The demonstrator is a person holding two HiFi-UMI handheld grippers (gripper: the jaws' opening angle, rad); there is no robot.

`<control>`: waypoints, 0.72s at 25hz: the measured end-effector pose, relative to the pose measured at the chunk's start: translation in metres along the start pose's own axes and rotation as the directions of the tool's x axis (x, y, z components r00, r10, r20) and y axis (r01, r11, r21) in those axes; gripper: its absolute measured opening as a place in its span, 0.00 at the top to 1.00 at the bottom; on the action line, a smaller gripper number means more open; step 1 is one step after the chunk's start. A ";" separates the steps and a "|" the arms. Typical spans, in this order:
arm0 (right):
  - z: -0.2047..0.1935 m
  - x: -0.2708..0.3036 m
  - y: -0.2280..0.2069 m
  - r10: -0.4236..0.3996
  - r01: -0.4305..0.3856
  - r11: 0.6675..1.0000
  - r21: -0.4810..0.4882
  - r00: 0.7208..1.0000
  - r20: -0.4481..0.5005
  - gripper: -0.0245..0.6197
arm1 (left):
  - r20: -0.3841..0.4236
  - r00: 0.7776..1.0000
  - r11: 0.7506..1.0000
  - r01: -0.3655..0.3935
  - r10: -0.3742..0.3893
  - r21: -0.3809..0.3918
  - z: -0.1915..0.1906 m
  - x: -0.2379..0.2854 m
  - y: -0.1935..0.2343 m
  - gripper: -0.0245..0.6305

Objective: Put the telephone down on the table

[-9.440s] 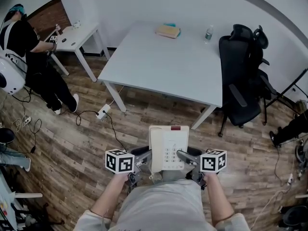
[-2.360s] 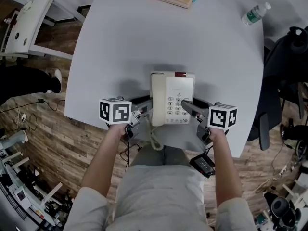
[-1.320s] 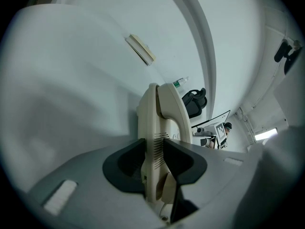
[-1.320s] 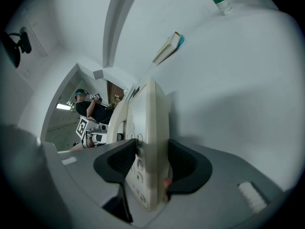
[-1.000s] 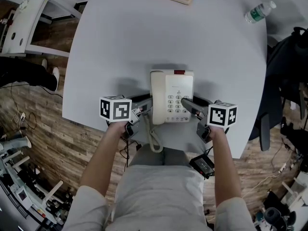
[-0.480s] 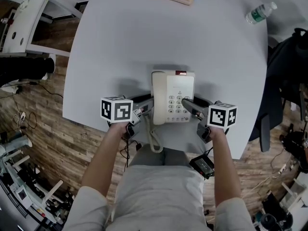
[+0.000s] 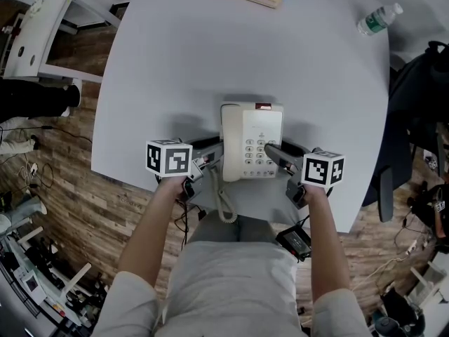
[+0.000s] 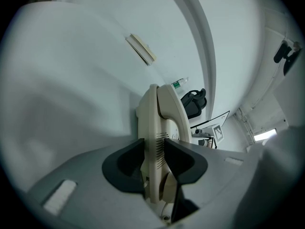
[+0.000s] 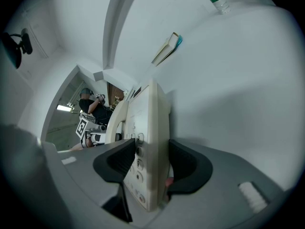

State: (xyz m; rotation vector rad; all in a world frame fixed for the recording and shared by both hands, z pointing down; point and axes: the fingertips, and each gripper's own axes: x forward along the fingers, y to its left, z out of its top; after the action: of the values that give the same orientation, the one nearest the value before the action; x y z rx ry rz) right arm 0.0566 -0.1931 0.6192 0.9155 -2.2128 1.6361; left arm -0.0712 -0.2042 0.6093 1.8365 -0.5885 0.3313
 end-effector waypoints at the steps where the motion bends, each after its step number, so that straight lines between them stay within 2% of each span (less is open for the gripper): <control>1: 0.000 0.000 0.000 -0.001 0.001 1.000 -0.001 1.000 0.001 0.61 | -0.001 1.000 1.000 -0.001 0.001 0.003 0.000 0.000 0.000 0.74; 18: -0.001 -0.004 -0.001 -0.021 0.021 1.000 -0.001 1.000 0.014 0.63 | 0.001 1.000 1.000 -0.014 0.014 0.015 0.002 -0.010 0.001 0.83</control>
State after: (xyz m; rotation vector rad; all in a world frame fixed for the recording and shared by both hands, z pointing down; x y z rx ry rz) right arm 0.0607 -0.1912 0.6182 0.9494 -2.2049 1.6242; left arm -0.0804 -0.2038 0.6045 1.8476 -0.6011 0.3454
